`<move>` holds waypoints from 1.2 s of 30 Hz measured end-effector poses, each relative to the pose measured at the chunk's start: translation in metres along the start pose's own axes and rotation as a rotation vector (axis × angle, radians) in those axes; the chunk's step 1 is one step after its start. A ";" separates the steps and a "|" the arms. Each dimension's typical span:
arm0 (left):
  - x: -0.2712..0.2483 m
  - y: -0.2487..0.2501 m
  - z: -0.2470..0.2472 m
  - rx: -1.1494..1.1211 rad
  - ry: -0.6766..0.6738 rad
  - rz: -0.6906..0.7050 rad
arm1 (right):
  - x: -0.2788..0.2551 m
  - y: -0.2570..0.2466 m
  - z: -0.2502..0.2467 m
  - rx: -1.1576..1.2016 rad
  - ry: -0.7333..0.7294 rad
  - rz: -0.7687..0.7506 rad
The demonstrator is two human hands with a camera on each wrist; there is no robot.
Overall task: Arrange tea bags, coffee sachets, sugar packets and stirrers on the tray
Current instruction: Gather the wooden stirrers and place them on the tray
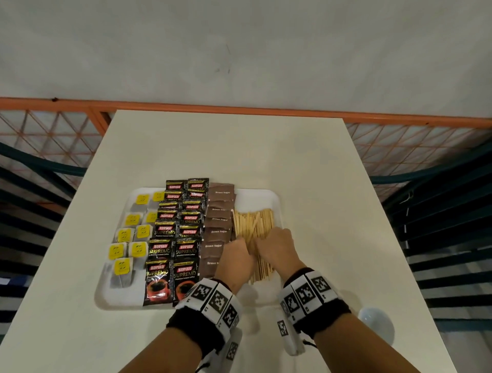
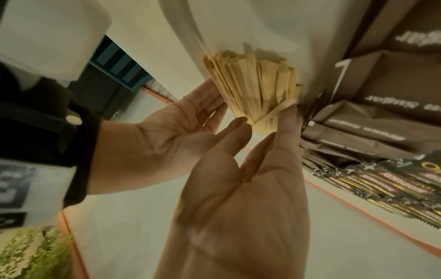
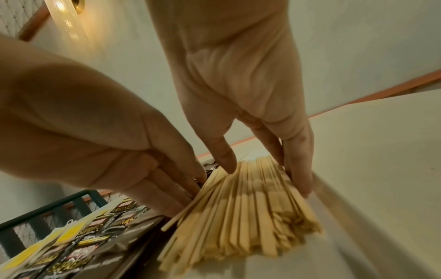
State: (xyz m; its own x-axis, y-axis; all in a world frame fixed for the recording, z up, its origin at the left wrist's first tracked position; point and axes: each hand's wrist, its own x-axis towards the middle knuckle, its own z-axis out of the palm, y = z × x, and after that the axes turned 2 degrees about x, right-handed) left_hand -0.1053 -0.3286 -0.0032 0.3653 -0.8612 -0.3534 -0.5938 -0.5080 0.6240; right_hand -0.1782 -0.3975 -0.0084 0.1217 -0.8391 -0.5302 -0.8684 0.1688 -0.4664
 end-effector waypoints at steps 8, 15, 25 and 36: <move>-0.009 0.010 0.001 0.012 0.007 0.106 | -0.023 0.011 -0.008 -0.164 0.116 -0.112; -0.028 0.004 -0.010 0.002 0.044 0.197 | -0.045 0.030 -0.007 -0.015 0.240 -0.380; -0.094 -0.124 -0.071 -0.007 0.449 -0.116 | -0.080 0.099 0.012 0.130 0.220 -0.441; -0.123 -0.205 -0.091 -0.133 0.302 -0.433 | -0.087 0.119 0.028 0.140 0.099 -0.306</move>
State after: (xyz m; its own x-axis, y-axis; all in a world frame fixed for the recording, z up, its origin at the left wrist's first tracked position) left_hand 0.0369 -0.1164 -0.0245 0.7579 -0.5198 -0.3942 -0.2542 -0.7918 0.5553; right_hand -0.2788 -0.2900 -0.0373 0.3133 -0.9065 -0.2829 -0.7234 -0.0348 -0.6896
